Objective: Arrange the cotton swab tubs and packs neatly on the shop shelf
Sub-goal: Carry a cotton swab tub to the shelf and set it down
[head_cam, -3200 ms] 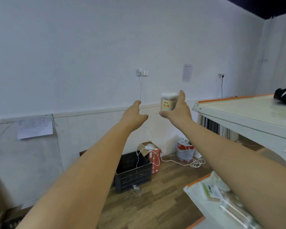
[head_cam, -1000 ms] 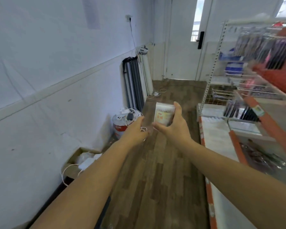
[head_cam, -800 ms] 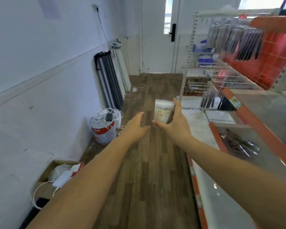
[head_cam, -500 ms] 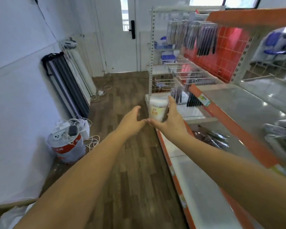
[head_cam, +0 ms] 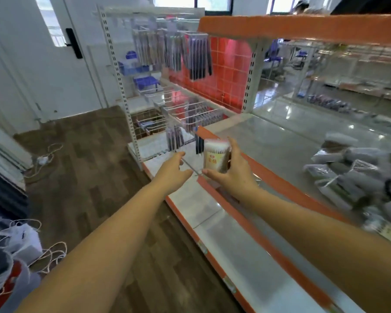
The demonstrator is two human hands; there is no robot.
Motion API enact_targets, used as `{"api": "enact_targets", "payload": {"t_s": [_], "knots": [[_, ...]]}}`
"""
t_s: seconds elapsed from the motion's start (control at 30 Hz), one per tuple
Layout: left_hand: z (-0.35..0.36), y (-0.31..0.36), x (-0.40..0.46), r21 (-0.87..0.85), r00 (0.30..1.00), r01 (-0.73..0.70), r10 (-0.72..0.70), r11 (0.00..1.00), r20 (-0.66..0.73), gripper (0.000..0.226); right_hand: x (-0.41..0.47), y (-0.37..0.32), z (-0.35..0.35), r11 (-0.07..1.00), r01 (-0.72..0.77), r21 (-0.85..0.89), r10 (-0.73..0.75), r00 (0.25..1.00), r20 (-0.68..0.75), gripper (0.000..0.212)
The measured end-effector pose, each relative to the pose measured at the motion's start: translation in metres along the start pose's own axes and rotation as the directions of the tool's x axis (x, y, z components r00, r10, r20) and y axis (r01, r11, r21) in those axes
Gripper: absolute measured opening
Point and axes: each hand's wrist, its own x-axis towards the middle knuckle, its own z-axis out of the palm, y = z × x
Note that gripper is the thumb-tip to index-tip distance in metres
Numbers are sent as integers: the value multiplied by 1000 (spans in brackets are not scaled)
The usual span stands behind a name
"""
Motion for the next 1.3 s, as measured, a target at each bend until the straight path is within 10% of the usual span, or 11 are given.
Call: {"api": "enact_targets", "payload": {"t_s": [0.6, 1.3], "knots": [[10, -13, 180, 60, 885, -386, 351, 921, 306, 47, 114, 51, 20, 952, -305, 38, 298, 885, -357, 102], [78, 45, 374, 15, 813, -480, 438, 877, 384, 45, 264, 149, -10, 916, -382, -120, 253, 786, -564, 101]]}}
